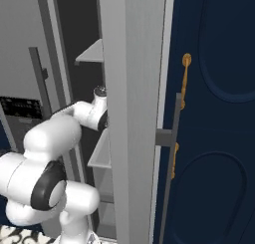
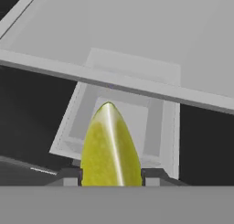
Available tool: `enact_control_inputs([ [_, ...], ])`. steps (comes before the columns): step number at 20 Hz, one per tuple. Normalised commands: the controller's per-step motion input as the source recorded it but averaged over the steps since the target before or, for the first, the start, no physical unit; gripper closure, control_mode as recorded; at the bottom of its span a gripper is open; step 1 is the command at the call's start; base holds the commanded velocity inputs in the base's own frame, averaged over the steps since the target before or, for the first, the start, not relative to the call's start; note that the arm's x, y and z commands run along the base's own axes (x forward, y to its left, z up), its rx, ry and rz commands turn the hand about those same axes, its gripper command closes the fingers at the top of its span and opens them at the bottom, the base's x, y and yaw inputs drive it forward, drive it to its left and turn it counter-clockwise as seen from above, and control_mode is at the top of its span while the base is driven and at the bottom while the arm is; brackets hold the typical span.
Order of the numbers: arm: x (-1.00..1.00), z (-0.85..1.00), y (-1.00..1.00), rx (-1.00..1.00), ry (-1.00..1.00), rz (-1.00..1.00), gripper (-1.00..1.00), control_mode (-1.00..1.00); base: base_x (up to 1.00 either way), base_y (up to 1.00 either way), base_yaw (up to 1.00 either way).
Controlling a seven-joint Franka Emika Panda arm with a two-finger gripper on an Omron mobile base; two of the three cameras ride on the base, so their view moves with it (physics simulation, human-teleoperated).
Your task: Grab a lemon wedge from the fridge and one ice cube from the ice bowl, and put them in the glass of lemonade.
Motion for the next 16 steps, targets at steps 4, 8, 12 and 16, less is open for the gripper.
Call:
enact_control_inputs([
  [4,-1.0,0.44,0.0,0.0,0.0,0.0,1.0,-1.0,0.0,0.0,0.0],
  [8,-1.0,0.27,0.0,0.0,0.0,0.0,1.0,-1.0,0.0,0.0,0.0],
  [12,-1.0,0.12,0.0,0.0,0.0,0.0,1.0,-1.0,0.0,0.0,0.0],
  [16,-1.0,0.08,0.0,0.0,0.0,0.0,1.0,-1.0,0.0,0.0,0.0],
])
